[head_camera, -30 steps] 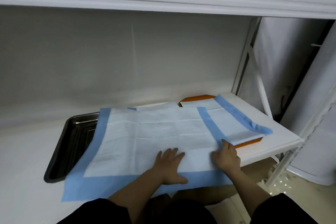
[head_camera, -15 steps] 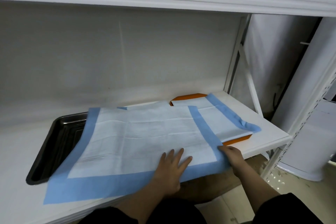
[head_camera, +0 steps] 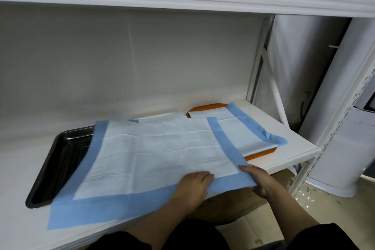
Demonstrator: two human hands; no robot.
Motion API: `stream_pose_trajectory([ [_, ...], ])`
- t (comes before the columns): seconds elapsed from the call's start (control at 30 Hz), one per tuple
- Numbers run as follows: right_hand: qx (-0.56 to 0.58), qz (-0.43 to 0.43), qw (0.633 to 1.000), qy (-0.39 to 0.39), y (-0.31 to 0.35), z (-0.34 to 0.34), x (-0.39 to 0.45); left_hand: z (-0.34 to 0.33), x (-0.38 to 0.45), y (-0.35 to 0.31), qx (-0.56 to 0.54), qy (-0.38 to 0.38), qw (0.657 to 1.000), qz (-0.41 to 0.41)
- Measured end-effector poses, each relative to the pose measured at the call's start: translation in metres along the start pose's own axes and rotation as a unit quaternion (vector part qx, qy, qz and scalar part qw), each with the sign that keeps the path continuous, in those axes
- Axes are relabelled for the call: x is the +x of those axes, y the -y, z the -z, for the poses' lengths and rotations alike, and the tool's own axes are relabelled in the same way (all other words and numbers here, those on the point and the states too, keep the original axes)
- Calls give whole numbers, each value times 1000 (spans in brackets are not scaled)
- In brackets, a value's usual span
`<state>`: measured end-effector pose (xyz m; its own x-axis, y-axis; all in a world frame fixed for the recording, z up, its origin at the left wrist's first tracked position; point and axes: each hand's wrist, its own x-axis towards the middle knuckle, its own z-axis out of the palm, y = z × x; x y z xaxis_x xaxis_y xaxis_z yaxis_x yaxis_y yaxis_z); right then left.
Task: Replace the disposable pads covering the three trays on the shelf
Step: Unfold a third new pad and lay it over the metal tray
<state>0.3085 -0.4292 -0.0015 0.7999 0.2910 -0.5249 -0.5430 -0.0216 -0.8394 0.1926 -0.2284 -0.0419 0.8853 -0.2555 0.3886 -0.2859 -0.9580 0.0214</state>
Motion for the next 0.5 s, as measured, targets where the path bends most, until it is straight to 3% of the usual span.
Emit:
stream_pose_trajectory([
  [0.17,-12,14,995,-96,-10,0,-2,1,4,4,4,9,1000,11],
  [0.27,51,14,990,-130,-16,-2,-2,4,1,-4,-2,65,998,22],
  [0.37,117,46,989,-82,-21,-9,-4,2,-4,-4,-16,91,990,106],
  [0.5,192,101,974,-70,-21,-33,-22,3,6,-14,5,78,989,127],
])
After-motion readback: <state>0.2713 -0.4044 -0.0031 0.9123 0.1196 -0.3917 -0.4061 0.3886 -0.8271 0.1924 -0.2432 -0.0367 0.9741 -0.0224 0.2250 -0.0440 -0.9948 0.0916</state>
